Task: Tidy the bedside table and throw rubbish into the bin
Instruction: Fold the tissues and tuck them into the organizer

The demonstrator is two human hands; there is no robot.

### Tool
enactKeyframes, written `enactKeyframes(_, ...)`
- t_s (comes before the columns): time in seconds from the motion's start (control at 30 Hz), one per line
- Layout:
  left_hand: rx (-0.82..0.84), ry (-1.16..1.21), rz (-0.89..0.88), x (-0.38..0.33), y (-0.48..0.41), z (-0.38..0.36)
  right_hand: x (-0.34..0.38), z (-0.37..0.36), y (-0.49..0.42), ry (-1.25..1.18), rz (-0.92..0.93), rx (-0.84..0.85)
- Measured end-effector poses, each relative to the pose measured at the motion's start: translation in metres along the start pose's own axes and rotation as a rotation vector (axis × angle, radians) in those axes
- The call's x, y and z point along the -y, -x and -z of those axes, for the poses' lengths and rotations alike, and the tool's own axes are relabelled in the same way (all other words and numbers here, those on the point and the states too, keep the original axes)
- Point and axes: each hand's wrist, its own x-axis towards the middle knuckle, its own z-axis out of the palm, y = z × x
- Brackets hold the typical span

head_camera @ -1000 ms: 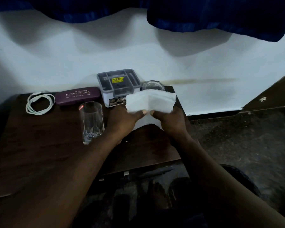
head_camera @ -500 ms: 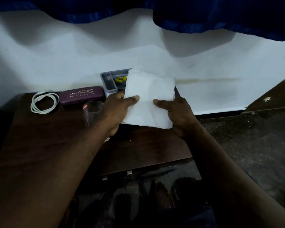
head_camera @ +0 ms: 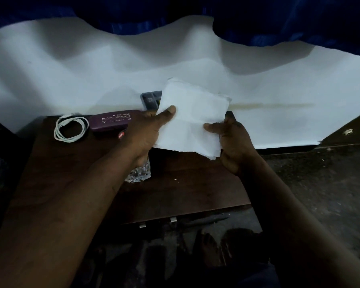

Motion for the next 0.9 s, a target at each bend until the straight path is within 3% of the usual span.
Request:
enactKeyframes(0.17,0.042,-0.028,0.020,-0.004,0.000,0.014,0.001,-0.007,-0.005,-0.061,0.010,0.031)
enactKeyframes(0.3,0.040,0.097,0.039,-0.008,0.003,0.019,0.002,-0.010,-0.005,-0.144,-0.005,0.121)
enactKeyframes(0.5,-0.090,0.341,0.126,-0.009,0.000,0.027,-0.003,-0.017,-0.007,-0.157,0.001,0.219)
enactKeyframes(0.67,0.002,0.619,0.281,-0.004,0.005,0.023,-0.014,-0.020,-0.015,-0.013,0.082,0.102)
enactKeyframes(0.9,0.046,0.647,0.149,-0.003,0.012,0.006,-0.019,-0.037,-0.010,0.194,0.236,0.136)
